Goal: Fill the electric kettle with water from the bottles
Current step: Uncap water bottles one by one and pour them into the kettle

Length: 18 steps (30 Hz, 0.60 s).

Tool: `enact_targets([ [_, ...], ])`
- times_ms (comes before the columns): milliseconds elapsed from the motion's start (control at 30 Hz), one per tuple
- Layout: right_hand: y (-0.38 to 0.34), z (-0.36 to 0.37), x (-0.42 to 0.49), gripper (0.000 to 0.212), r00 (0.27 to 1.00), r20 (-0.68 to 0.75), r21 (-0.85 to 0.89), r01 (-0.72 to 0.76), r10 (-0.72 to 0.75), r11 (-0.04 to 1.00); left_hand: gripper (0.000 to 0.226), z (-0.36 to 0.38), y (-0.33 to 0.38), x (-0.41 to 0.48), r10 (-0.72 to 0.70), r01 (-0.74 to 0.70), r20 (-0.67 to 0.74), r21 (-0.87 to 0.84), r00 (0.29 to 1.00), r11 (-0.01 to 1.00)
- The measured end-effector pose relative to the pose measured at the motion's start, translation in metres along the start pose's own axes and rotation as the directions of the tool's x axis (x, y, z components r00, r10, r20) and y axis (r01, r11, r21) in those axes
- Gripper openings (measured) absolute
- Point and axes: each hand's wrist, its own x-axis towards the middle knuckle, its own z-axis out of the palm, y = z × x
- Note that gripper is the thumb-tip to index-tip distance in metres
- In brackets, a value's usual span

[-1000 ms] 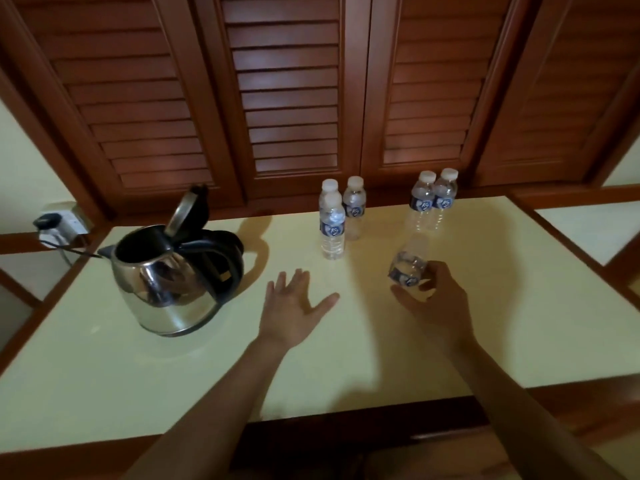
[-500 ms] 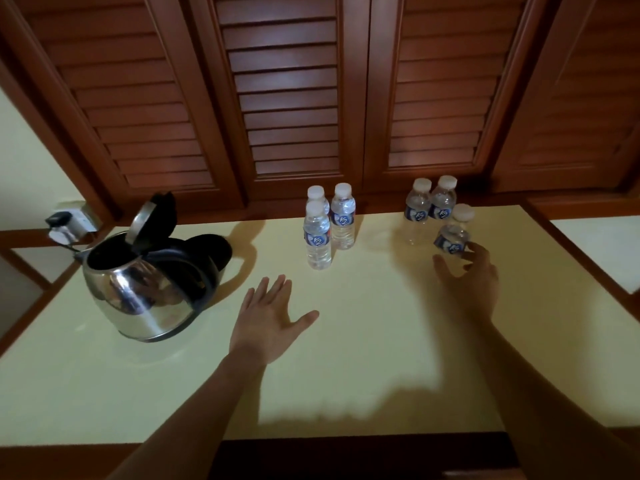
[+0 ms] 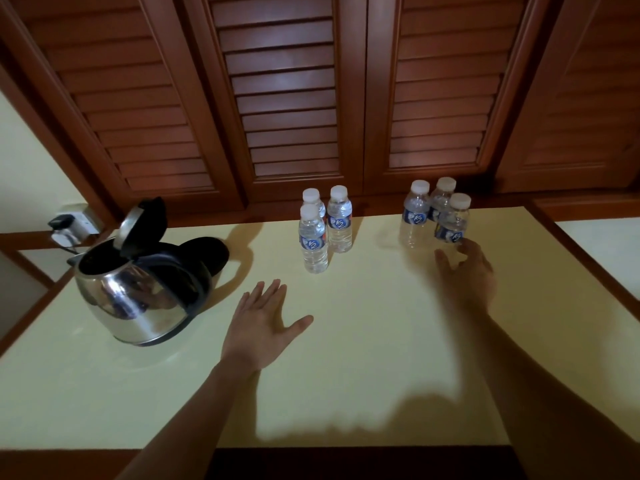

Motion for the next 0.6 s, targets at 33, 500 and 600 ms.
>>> enact_targets([
  [33,0.0001,0.0001,0.0007,0.048,1.000,0.003,-0.007,-0.007,0.007,1.000,0.096,-0.0001,0.0002,-0.0003,-0.002,0.002,0.001,0.001,1.000,1.000],
  [500,-0.0002,-0.0012,0.0006,0.047,1.000,0.019,-0.054,-0.019,0.020,0.998,0.095,-0.0006,-0.0010,-0.0011,0.001,-0.001,-0.001,-0.004,1.000,1.000],
  [600,-0.0014,-0.0003,-0.0001,0.052,1.000,0.015,-0.034,-0.026,0.027,0.999,0.096,-0.0001,-0.0014,-0.0005,0.002,-0.002,0.005,0.004,1.000,1.000],
])
